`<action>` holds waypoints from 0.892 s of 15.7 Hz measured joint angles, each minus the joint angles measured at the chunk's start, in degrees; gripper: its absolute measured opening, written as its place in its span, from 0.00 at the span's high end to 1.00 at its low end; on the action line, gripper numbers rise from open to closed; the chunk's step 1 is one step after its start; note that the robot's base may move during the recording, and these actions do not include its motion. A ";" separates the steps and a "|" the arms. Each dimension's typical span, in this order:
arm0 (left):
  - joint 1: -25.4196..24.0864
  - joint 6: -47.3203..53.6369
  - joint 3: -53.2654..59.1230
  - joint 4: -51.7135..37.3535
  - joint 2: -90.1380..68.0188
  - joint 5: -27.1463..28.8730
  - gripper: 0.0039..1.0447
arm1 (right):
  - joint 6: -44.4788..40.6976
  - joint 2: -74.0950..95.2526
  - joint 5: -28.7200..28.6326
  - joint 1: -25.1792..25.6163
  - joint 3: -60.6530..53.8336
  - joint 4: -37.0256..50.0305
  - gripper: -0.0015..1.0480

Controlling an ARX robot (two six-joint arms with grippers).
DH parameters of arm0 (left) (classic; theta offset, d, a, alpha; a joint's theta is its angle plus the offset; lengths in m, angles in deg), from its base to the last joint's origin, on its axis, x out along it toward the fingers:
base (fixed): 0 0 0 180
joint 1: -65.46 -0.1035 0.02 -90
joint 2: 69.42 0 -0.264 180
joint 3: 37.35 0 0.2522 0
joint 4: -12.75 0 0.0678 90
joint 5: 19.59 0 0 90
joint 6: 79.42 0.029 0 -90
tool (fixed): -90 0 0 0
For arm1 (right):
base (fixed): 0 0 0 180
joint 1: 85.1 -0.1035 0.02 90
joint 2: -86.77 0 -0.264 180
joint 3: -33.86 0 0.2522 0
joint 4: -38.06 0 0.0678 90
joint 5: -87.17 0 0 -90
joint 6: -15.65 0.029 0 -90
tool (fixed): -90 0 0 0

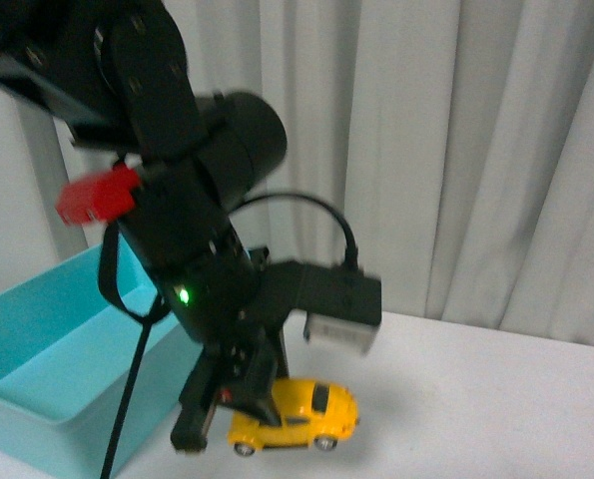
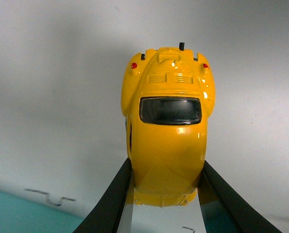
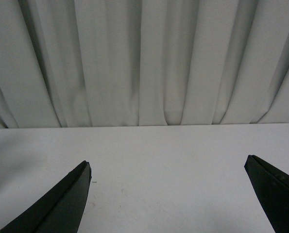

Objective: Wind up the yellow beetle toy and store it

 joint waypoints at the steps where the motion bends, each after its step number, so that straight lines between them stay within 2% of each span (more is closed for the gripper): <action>1: -2.73 -1.64 -2.40 2.49 4.07 -3.93 0.69 | 0.00 0.00 0.02 0.00 0.00 0.00 0.06; 3: -7.85 -4.24 -5.42 4.22 7.41 -8.96 0.69 | 0.00 0.00 0.00 0.00 0.00 0.00 0.06; 4: -12.28 -6.78 -7.91 2.91 8.28 -10.91 0.69 | 0.00 0.00 0.00 0.00 0.00 0.02 0.06; 6: -18.27 -11.37 -10.45 -1.11 8.35 -10.27 0.69 | 0.00 0.00 0.00 0.00 0.00 0.00 0.06; 7: -22.58 -14.97 -11.17 -3.21 8.24 -8.68 0.69 | 0.00 0.00 0.02 0.00 0.00 0.00 0.06; 10: -29.83 -22.12 -9.57 -9.60 4.98 0.63 0.69 | 0.00 0.00 0.00 0.00 0.00 0.02 0.06; 12: -31.85 -28.87 -5.64 -13.60 -0.59 6.95 0.69 | 0.00 0.00 0.00 0.00 0.00 0.02 0.06; 14: -31.54 -32.28 -3.72 -17.55 -4.96 9.07 0.69 | 0.00 0.00 0.00 0.00 0.00 0.02 0.06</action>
